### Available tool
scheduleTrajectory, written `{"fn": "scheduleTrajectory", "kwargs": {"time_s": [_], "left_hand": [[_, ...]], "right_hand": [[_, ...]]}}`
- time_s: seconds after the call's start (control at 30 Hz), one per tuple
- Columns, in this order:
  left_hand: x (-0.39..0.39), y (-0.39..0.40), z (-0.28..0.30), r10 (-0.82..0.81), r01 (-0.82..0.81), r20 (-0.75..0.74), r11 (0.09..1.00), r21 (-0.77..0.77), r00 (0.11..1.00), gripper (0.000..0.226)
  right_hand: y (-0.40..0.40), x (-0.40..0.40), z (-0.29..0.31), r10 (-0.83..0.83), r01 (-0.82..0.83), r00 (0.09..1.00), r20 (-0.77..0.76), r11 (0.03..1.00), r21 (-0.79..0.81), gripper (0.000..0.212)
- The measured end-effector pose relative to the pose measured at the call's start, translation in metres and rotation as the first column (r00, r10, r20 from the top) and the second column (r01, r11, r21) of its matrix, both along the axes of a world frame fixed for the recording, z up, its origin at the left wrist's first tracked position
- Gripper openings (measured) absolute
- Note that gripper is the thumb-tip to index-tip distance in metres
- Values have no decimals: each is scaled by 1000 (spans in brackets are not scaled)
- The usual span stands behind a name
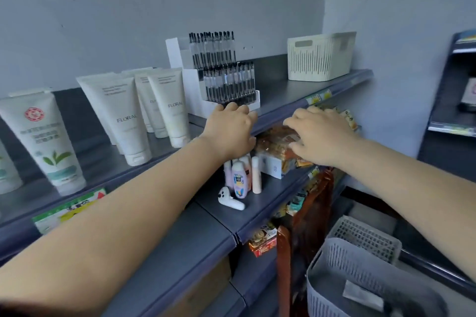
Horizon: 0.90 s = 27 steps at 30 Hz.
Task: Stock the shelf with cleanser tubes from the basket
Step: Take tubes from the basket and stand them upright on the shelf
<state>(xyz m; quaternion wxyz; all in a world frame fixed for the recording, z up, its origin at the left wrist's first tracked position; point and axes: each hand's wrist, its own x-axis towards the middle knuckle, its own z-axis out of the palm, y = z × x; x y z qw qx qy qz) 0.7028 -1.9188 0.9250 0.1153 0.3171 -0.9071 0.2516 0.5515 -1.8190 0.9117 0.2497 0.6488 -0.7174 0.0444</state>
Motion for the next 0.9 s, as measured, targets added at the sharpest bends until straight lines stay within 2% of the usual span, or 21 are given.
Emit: {"fn": "scheduleTrajectory", "kwargs": {"time_s": [0.33, 0.43, 0.53, 0.67, 0.8, 0.9], "left_hand": [[-132, -44, -69, -229, 223, 49, 970, 99, 972, 49], [-169, -53, -97, -299, 283, 89, 947, 150, 950, 56], [-204, -57, -132, -375, 344, 111, 912, 225, 920, 51], [-244, -46, -184, -466, 400, 125, 847, 351, 876, 48], [-280, -28, -237, -513, 387, 155, 784, 486, 844, 47], [-303, -17, -278, -536, 342, 211, 746, 572, 817, 44]], "right_hand": [[-23, -104, -70, -204, 188, 969, 137, 974, 124, 49], [-24, -134, -97, -269, 237, 943, 194, 956, 175, 48], [-15, -164, -132, -350, 293, 902, 254, 927, 236, 46], [9, -194, -187, -463, 355, 808, 366, 876, 326, 44], [37, -223, -241, -574, 390, 687, 446, 808, 442, 46], [57, -246, -283, -636, 380, 552, 539, 767, 517, 46]]}}
